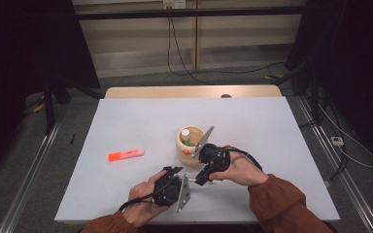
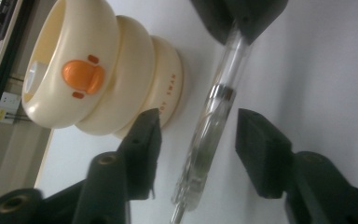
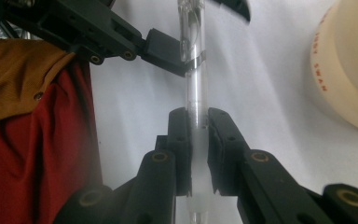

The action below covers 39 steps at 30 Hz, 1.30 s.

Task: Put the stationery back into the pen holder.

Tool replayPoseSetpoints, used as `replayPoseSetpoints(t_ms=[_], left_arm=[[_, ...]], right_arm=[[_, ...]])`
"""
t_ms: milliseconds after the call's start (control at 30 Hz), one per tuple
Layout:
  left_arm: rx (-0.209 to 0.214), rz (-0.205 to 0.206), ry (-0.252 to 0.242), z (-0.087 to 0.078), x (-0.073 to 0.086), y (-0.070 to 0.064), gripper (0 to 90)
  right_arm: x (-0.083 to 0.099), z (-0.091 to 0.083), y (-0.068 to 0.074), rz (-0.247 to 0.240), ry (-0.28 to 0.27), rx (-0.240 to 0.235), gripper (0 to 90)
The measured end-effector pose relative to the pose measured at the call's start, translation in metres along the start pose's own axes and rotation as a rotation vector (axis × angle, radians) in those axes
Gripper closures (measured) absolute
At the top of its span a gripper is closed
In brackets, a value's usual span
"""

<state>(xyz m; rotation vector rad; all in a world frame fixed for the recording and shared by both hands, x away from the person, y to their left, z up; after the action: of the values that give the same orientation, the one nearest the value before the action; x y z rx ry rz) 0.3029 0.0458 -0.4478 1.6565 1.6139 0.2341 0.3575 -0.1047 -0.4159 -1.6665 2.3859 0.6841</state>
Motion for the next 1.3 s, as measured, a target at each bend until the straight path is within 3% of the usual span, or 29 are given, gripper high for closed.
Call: replayPoseSetpoints(t_ms=[33,67,100,200,533,600,767,833,967,1033,1133,1167,1300], left_arm=[[0.004,0.008,0.010,-0.001,0.000,-0.001,52.4],[-0.001,0.042,0.032,-0.002,0.000,0.000,53.4],[0.004,0.010,0.003,0.000,-0.001,-0.003,54.8],[0.010,0.034,0.010,0.000,-0.002,-0.005,60.0],[0.010,0.050,0.002,0.002,-0.004,-0.007,71.4],[0.012,0.058,0.004,0.001,-0.005,-0.008,73.7],[0.016,0.071,0.001,0.002,-0.006,-0.010,77.2],[0.028,0.073,0.005,0.003,-0.007,-0.010,79.1],[0.033,0.052,0.005,0.004,-0.008,-0.011,79.6],[0.036,0.076,0.016,0.004,-0.007,-0.009,79.8],[0.057,0.048,0.010,0.006,-0.006,-0.009,79.8],[0.060,0.063,0.030,0.005,-0.005,-0.008,79.8],[0.090,0.007,0.008,0.005,-0.004,-0.006,79.9]], right_arm=[[-0.001,0.001,0.001,0.009,0.004,-0.011,80.1],[-0.002,0.001,0.001,0.009,0.007,-0.004,80.1],[-0.003,0.002,0.000,0.011,0.004,-0.001,80.1],[-0.004,0.005,0.001,0.011,0.016,-0.008,80.1],[-0.007,0.010,0.001,-0.015,0.004,-0.023,80.1],[-0.007,0.008,0.003,0.014,0.008,-0.028,80.1],[-0.006,0.006,0.002,-0.005,-0.012,-0.031,80.1],[-0.005,0.004,0.002,0.013,-0.016,-0.036,80.1],[-0.005,0.004,0.000,0.005,-0.023,-0.043,79.8],[-0.004,0.004,-0.001,0.030,-0.031,-0.054,79.4],[-0.002,0.004,-0.004,0.030,-0.028,-0.024,70.1],[-0.001,0.003,-0.004,0.039,-0.024,-0.028,67.9],[0.004,0.000,-0.005,0.044,-0.053,-0.006,52.0]])
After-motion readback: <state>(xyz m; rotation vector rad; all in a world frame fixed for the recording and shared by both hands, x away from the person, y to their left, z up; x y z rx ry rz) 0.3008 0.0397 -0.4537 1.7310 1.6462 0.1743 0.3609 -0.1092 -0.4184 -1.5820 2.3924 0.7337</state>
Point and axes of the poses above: each handheld gripper's, and its own axes: z roughly forward along the jaws, x roughly out of its underside, y roughly to its left, the point moved 3 cm from there along z, roughly forward along the jaws, and after that the axes turned 4 degrees about y, right-handed, at the moved point
